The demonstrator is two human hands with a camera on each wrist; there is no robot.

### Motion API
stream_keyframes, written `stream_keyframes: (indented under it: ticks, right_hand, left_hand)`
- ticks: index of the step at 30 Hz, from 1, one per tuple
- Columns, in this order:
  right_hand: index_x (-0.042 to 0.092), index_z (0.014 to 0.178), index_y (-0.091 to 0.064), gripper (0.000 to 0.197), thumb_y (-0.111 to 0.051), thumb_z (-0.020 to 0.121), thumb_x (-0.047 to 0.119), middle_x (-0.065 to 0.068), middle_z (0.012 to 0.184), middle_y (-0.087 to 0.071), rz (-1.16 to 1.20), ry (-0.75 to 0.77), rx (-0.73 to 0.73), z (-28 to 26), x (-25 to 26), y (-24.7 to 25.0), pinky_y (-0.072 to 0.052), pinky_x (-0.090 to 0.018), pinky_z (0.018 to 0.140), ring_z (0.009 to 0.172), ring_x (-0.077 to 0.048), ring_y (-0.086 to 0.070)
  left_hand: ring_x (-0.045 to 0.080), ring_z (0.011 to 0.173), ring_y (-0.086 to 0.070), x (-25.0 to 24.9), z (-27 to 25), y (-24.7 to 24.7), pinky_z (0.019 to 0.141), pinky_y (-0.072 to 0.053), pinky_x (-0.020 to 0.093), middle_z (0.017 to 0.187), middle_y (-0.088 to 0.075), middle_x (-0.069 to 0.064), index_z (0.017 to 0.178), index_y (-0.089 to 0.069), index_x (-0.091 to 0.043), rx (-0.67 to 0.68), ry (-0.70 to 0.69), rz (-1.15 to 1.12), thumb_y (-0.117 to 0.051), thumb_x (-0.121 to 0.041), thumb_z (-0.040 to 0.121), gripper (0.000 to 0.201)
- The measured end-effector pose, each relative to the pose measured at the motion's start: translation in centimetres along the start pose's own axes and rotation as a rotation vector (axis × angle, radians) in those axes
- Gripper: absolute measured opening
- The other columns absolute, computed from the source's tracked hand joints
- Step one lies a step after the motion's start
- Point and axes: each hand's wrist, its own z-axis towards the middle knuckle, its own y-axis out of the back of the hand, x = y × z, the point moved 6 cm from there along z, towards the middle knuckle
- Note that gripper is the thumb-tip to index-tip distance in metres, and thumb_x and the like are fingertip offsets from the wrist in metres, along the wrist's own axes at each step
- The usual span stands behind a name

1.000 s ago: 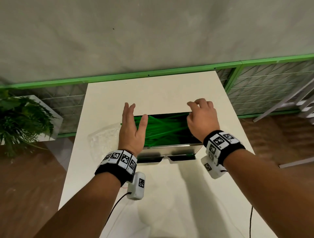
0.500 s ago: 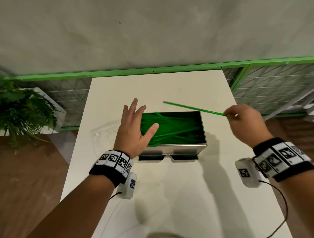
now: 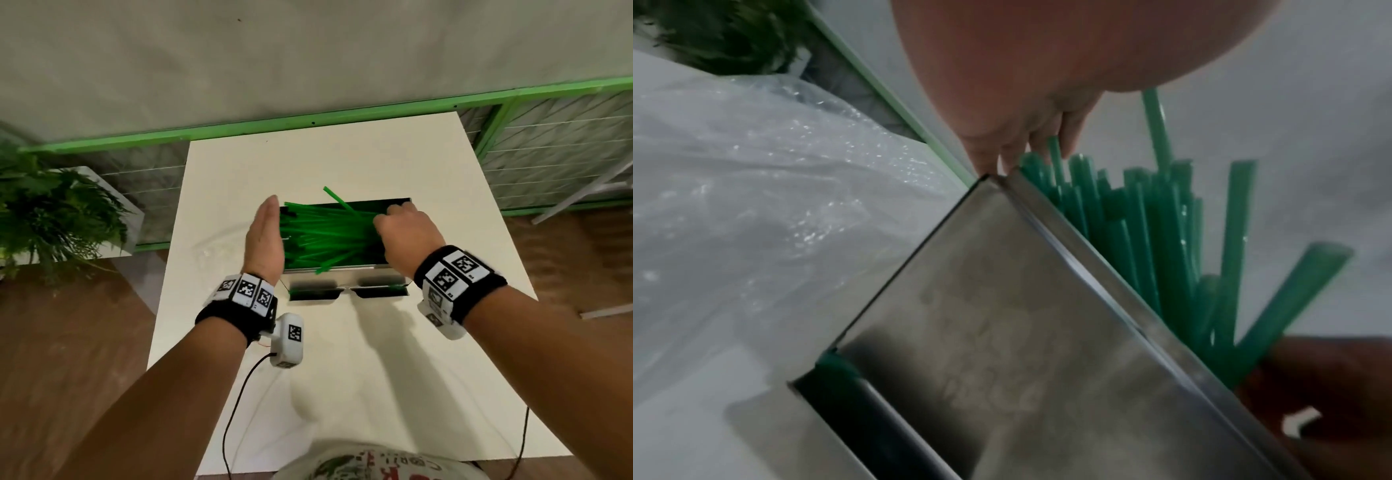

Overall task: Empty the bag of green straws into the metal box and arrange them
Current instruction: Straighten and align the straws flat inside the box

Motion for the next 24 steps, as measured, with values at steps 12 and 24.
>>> stream_keyframes:
  ticks: [12, 24]
  right_hand:
    - [0.017, 0.150, -0.042, 0.082, -0.050, 0.071, 0.035, -0.011, 0.155, -0.039, 0.544, 0.091, -0.038, 0.4, 2.4, -3.0, -0.025, -0.046, 0.119, 0.143, -0.035, -0.031]
    - [0.020, 0.154, -0.022, 0.116, -0.073, 0.058, 0.060, -0.005, 0.155, -0.021, 0.631, 0.045, -0.181, 0.2, 2.0, -3.1, -0.031, -0.041, 0.119, 0.144, -0.026, -0.028]
  left_hand:
    - [0.009, 0.107, -0.065, -1.7, -1.2, 0.2, 0.096, -0.050, 0.029, 0.111, -0.071, -0.008, 0.114, -0.066, -0.022, -0.125, -0.272, -0.003, -0.042, -0.044, 0.102, 0.034]
    - [0.010, 0.062, -0.054, 0.5, -1.5, 4.5, 0.068, -0.047, 0.025, 0.074, -0.065, -0.004, 0.104, -0.070, -0.021, 0.304, -0.080, 0.399, -0.074, -0.005, 0.081, 0.029]
